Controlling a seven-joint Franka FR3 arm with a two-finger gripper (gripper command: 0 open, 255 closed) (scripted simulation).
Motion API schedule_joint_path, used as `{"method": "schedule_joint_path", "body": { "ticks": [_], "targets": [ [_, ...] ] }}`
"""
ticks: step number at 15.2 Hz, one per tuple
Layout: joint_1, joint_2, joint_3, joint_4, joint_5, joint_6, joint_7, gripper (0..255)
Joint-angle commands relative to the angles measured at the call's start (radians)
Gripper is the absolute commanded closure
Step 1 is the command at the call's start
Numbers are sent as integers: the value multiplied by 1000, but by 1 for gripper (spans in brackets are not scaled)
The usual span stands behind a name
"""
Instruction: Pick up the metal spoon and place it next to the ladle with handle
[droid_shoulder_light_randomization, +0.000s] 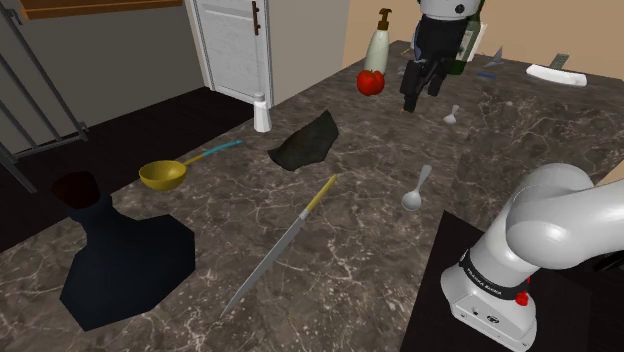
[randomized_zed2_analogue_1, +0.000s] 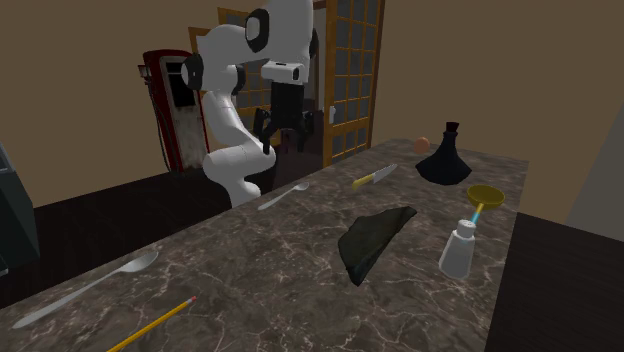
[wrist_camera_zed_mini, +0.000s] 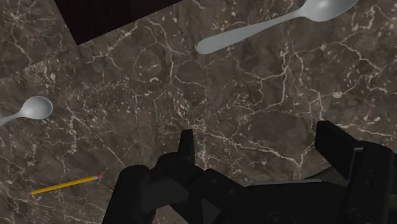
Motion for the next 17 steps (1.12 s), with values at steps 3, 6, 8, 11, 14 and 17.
{"method": "schedule_joint_path", "body": {
  "ticks": [3, 6, 8, 11, 14, 17],
  "targets": [
    [26, -65, 17, -82, 27, 41, 4, 0],
    [71, -160, 46, -200, 71, 100, 12, 0],
    [104, -223, 69, -274, 103, 137, 19, 0],
    [162, -316, 109, -382, 156, 190, 32, 0],
    [230, -405, 159, -483, 216, 240, 51, 0],
    [258, -431, 182, -540, 242, 283, 59, 0]
  ]
}}
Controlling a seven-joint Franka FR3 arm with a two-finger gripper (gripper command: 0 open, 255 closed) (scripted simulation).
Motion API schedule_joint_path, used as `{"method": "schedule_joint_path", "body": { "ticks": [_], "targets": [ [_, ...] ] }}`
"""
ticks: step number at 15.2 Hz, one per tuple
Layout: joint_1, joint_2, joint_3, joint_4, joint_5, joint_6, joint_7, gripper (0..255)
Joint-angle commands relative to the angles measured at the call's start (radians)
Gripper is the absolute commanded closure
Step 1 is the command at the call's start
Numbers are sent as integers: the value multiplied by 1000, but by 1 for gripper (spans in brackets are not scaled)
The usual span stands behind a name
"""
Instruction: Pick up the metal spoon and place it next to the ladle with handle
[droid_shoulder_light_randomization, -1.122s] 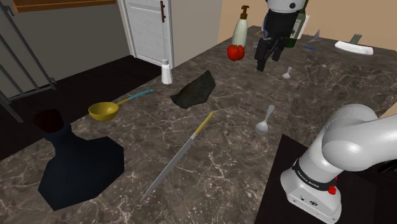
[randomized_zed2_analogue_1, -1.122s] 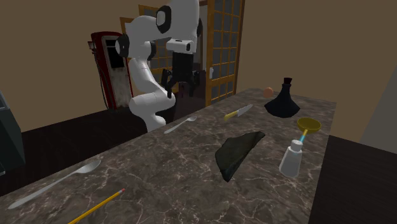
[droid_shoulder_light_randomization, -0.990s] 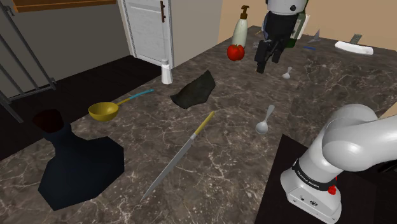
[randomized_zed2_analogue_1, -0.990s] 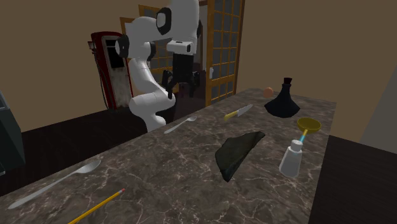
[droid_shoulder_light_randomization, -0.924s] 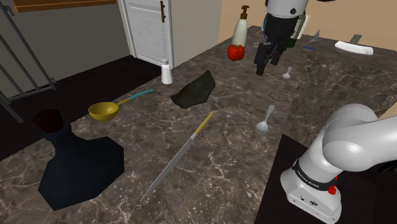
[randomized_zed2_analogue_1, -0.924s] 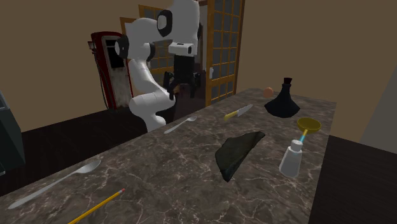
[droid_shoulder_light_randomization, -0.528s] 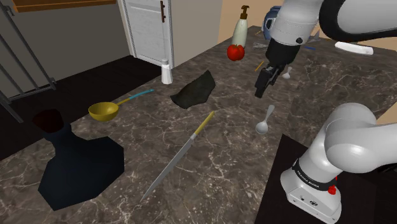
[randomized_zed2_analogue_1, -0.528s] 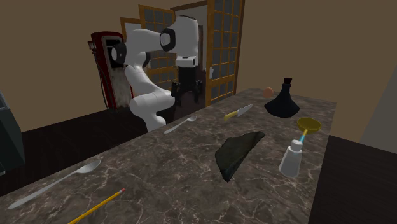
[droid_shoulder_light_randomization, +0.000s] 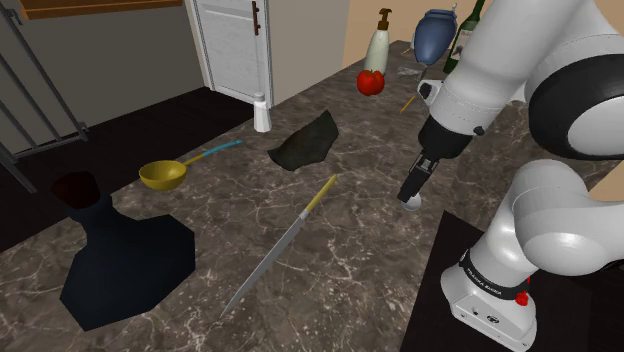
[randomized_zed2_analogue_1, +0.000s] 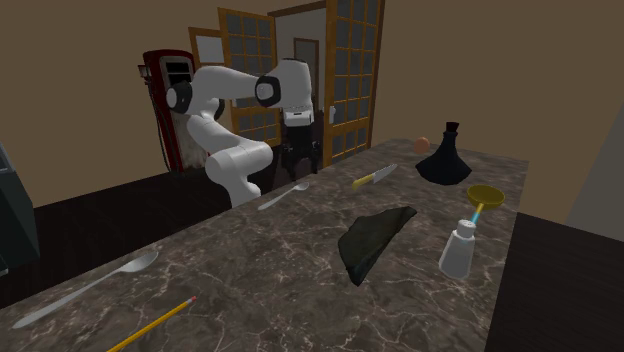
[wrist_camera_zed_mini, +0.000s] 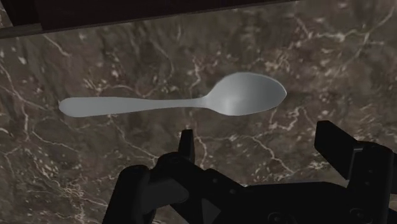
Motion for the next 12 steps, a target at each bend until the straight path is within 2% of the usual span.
{"method": "schedule_joint_path", "body": {
  "ticks": [1, 6, 12],
  "targets": [
    [11, -8, 11, -32, 12, 27, 4, 0],
    [17, 2, 24, -89, 25, 94, 3, 0],
    [17, 2, 24, -89, 25, 94, 4, 0]
  ]
}}
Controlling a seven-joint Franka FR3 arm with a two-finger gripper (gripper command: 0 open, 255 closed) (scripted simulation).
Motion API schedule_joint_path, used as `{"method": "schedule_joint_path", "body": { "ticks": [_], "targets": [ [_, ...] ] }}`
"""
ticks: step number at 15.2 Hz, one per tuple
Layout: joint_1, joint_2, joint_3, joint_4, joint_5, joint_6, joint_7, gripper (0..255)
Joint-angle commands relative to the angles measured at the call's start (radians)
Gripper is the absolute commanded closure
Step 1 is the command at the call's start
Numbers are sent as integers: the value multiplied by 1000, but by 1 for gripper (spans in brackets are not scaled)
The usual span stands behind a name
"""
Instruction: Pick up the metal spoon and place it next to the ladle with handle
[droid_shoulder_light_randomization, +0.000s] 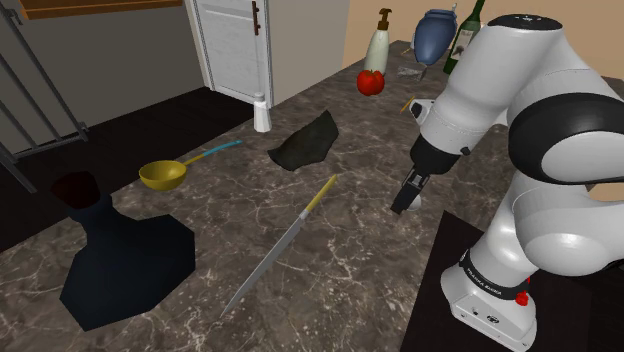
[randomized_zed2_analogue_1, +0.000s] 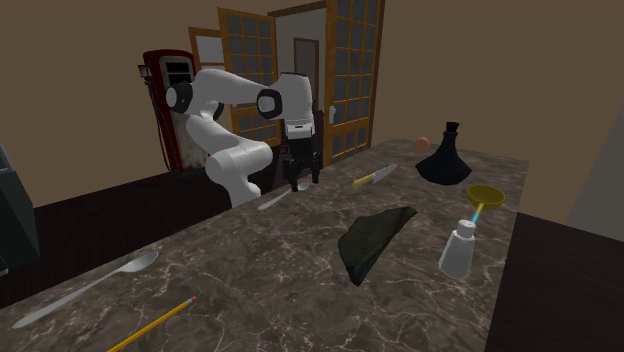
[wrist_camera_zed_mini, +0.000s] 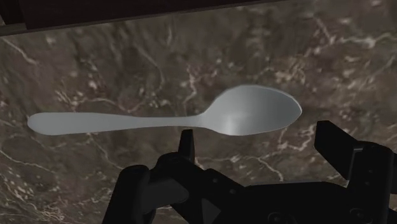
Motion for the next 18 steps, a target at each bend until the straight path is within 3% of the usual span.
{"method": "schedule_joint_path", "body": {
  "ticks": [1, 2, 3, 12, 18],
  "targets": [
    [0, 0, 0, 0, 0, 0, 0, 0],
    [0, 0, 0, 0, 0, 0, 0, 0],
    [0, 0, 0, 0, 0, 0, 0, 255],
    [0, 0, 0, 0, 0, 0, 0, 255],
    [-16, 9, -20, 83, -21, -72, -6, 255]
  ]
}}
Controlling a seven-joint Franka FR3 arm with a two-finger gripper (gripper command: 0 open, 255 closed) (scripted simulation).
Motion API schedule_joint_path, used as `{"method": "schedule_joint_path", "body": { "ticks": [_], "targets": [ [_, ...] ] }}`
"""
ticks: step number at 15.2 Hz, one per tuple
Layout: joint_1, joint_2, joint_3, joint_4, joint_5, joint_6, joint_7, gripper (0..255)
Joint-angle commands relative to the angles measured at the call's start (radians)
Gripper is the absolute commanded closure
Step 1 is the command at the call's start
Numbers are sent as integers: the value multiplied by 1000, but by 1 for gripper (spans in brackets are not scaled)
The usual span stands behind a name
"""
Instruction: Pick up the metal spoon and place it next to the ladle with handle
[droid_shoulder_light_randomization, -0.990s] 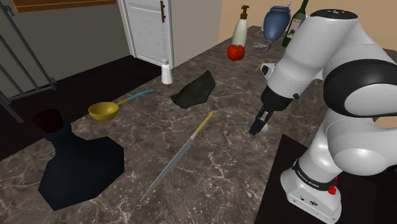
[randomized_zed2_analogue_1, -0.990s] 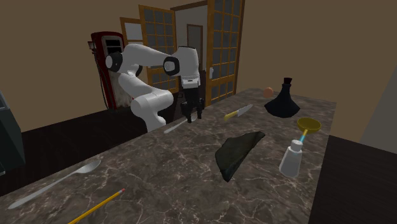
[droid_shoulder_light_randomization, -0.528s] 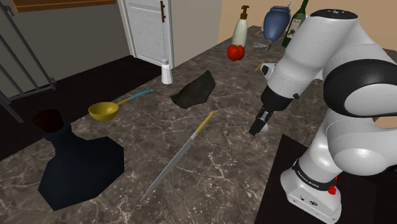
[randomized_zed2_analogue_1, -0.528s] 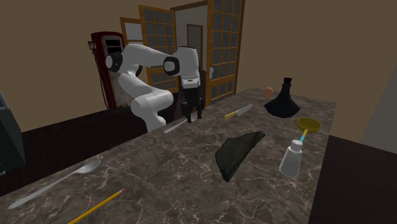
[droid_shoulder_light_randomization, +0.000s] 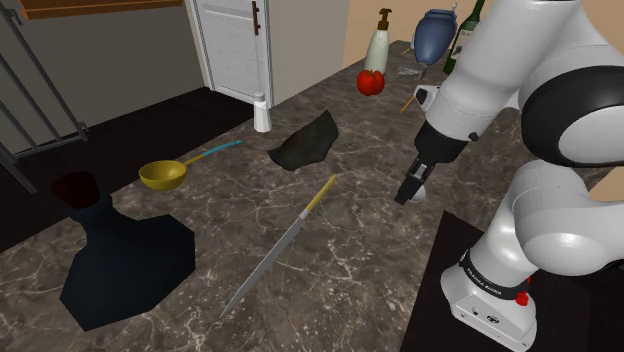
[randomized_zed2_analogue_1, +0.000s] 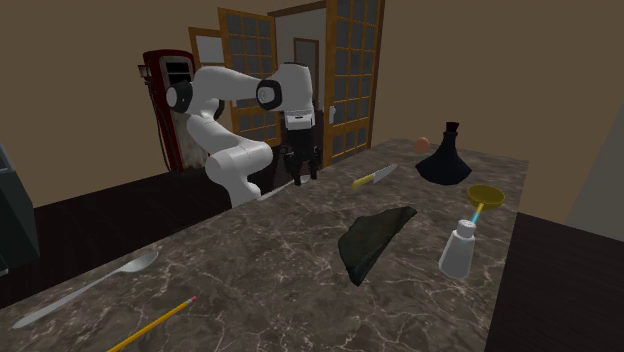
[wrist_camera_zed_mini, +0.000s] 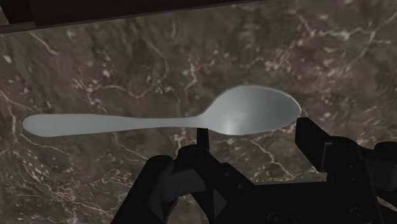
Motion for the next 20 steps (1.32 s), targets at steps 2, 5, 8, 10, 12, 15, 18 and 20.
{"method": "schedule_joint_path", "body": {
  "ticks": [2, 5, 8, 10, 12, 15, 18, 20],
  "targets": [
    [-9, 8, -12, 43, -12, -35, -5, 255],
    [-16, 17, -21, 87, -21, -69, -7, 255],
    [-22, 29, -29, 131, -29, -101, -9, 255],
    [-26, 38, -34, 161, -34, -122, -10, 255],
    [-30, 47, -39, 191, -39, -143, -11, 255],
    [-35, 62, -45, 238, -46, -174, -13, 255],
    [-40, 77, -51, 281, -52, -202, -14, 255],
    [-51, 166, -31, 316, -44, -146, -5, 255]
  ]
}}
